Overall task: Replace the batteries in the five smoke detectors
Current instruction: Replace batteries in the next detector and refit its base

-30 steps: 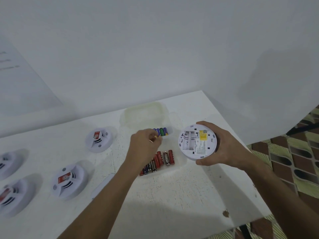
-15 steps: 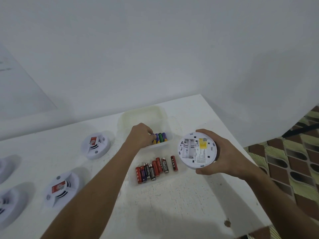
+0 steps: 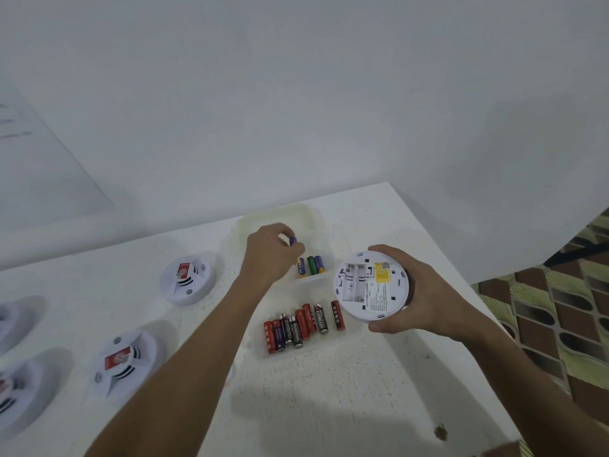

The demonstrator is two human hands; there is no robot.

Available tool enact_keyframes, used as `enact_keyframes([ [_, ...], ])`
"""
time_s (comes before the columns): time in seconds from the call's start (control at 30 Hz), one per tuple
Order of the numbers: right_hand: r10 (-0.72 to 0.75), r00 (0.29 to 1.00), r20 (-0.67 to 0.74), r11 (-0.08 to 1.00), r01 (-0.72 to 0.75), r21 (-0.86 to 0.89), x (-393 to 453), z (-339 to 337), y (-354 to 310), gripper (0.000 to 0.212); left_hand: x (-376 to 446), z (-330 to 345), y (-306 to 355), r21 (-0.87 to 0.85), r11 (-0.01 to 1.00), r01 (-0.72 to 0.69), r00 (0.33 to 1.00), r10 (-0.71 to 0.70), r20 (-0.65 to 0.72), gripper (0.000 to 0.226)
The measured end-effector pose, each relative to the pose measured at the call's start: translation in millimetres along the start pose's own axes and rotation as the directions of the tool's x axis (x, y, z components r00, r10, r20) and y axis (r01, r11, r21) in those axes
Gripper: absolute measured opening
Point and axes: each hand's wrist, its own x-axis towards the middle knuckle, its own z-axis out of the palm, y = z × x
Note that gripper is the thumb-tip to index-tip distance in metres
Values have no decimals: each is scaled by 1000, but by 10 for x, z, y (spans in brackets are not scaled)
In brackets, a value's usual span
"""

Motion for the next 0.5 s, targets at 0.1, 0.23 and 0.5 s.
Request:
enact_keyframes([
  [0.1,-18,1000,-2,1000,18,15,36,29,-40,92,-185,-193,270,-129,989,-76,996,70,-49,7],
  [0.23,-54,998,-19,998,54,30,79,86,-91,90,-601,-283,531,-107,973,-207,959,223,174,7],
  [0.5,-87,995,-42,995,89,35,73,151,-142,89,-900,-196,561,44,963,-265,940,248,236,21],
])
